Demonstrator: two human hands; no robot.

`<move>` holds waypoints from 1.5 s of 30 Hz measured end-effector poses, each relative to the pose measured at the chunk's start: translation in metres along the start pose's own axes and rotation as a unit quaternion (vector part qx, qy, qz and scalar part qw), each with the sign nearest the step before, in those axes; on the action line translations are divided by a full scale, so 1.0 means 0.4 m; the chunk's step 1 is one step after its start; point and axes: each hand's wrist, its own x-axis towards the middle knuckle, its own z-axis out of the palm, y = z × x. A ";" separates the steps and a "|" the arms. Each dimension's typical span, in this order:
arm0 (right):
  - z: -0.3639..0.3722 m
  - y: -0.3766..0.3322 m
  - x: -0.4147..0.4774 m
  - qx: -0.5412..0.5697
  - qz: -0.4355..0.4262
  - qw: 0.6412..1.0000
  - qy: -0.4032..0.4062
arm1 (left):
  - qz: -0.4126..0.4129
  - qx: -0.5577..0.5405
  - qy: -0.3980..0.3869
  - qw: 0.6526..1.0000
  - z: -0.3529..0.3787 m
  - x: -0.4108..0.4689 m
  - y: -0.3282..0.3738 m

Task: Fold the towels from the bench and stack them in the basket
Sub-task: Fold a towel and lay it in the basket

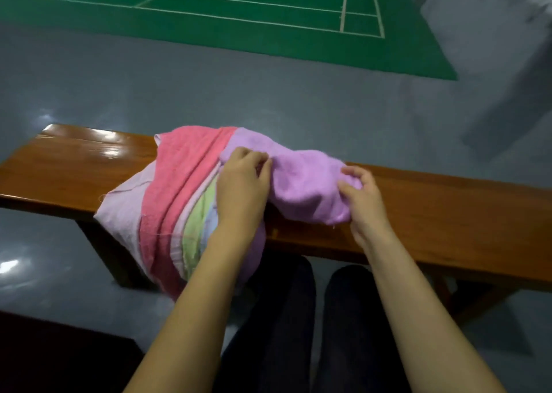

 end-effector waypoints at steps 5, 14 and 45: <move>-0.124 0.099 -0.058 -0.349 0.027 0.935 -0.057 | -0.108 -0.097 -0.087 0.986 0.093 -0.136 0.013; -0.032 -0.025 -0.140 -0.155 -0.129 0.946 -0.254 | -0.115 -0.323 -0.220 0.913 0.066 -0.205 0.089; -0.098 0.024 -0.181 -0.226 -0.042 0.950 -0.214 | -0.064 -0.167 -0.320 0.930 -0.047 -0.242 -0.022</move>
